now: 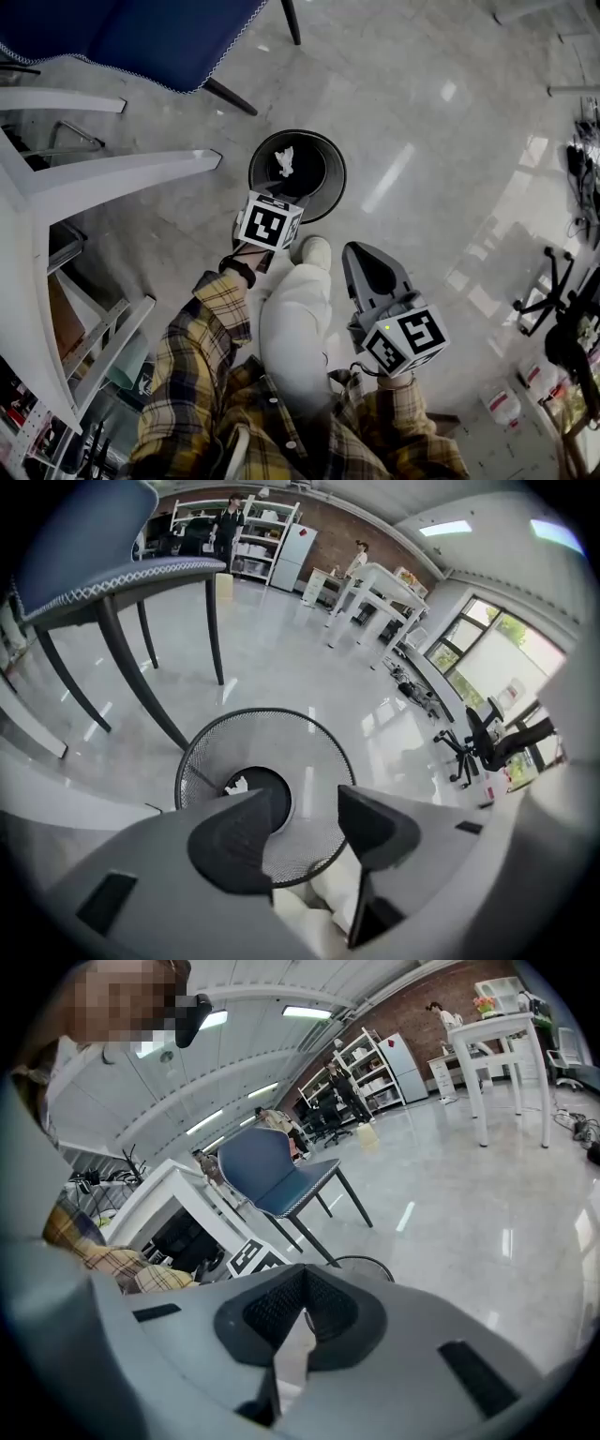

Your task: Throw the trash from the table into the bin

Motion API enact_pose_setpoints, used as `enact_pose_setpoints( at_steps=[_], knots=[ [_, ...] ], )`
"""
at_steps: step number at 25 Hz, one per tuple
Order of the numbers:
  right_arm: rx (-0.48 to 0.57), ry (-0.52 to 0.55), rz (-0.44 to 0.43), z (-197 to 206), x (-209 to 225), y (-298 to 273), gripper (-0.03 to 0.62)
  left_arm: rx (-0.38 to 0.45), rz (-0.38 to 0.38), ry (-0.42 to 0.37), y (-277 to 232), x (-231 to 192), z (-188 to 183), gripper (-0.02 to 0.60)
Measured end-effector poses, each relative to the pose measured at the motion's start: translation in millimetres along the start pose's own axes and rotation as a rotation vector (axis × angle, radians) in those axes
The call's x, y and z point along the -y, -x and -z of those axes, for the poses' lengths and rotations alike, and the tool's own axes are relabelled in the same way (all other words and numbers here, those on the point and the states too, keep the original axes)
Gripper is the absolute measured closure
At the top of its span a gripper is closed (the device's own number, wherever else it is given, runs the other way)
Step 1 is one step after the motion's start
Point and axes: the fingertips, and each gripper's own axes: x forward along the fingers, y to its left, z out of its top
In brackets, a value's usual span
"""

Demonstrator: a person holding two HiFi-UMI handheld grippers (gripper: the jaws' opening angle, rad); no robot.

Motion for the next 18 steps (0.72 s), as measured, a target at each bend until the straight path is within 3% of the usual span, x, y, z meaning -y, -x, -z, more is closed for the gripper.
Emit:
enact_pose_setpoints(
  at_steps=[5, 9, 14, 18],
  knots=[
    [0.007, 0.009, 0.003, -42.1, -40.0, 45.5, 0.595, 0.05, 0.029, 0.019, 77.5, 39.9, -24.9, 0.362],
    [0.023, 0.033, 0.003, -88.6, -75.6, 92.0, 0.595, 0.127, 0.045, 0.038, 161.0, 82.1, -50.3, 0.442],
    [0.056, 0.123, -0.038, -161.1, -133.6, 153.1, 0.595, 0.262, 0.045, 0.071, 278.7, 135.6, -91.6, 0.505],
    [0.087, 0.243, -0.107, -209.1, -184.4, 190.6, 0.595, 0.422, 0.021, 0.087, 373.1, 170.2, -120.9, 0.556]
  ],
)
